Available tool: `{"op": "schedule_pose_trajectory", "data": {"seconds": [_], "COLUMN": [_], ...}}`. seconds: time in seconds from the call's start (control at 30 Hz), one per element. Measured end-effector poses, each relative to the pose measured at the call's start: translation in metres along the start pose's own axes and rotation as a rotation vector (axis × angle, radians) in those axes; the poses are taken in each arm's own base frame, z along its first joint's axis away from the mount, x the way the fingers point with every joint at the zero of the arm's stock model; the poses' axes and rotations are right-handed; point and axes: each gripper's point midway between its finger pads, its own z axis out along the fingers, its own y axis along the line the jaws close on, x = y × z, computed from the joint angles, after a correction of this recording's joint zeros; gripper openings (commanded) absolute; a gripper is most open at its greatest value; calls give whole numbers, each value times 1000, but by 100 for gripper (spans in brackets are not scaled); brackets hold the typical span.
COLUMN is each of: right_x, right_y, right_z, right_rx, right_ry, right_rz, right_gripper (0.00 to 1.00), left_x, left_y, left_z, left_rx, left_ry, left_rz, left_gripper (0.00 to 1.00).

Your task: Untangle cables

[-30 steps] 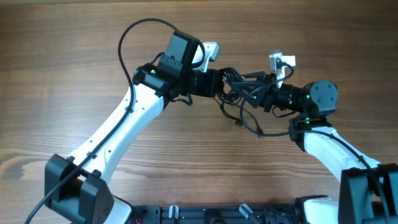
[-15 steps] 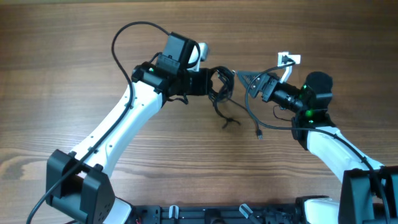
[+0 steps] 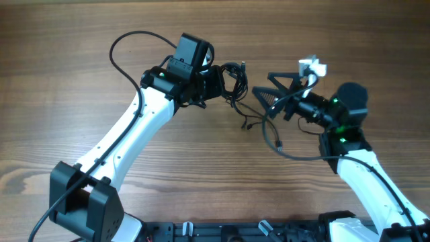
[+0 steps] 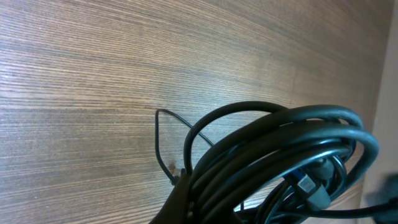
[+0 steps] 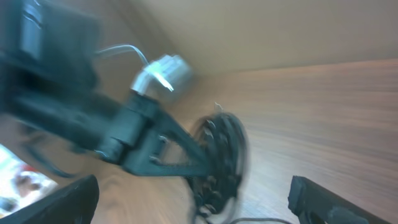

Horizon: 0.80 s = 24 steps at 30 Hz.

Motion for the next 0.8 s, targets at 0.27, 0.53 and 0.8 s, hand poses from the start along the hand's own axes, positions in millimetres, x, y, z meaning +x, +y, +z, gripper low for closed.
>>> {"op": "schedule_pose_trajectory", "data": {"seconds": [0.27,0.53,0.8], "right_x": [46,21,34], "right_y": [9,-13,-22], "right_z": [41,38,41], "right_rx": [200,423,427], "right_ry": [129,92,144], "right_rz": [-358,-548,-562], "right_gripper": [82,69,66], "left_x": [2,20,25], "left_y": [-2,-1,-6], "left_z": [1,2,2], "left_rx": [1,-28,3], "left_ry": [3,58,84], "left_rz": [-50,-30,-2], "left_gripper": [4,4,4]}}
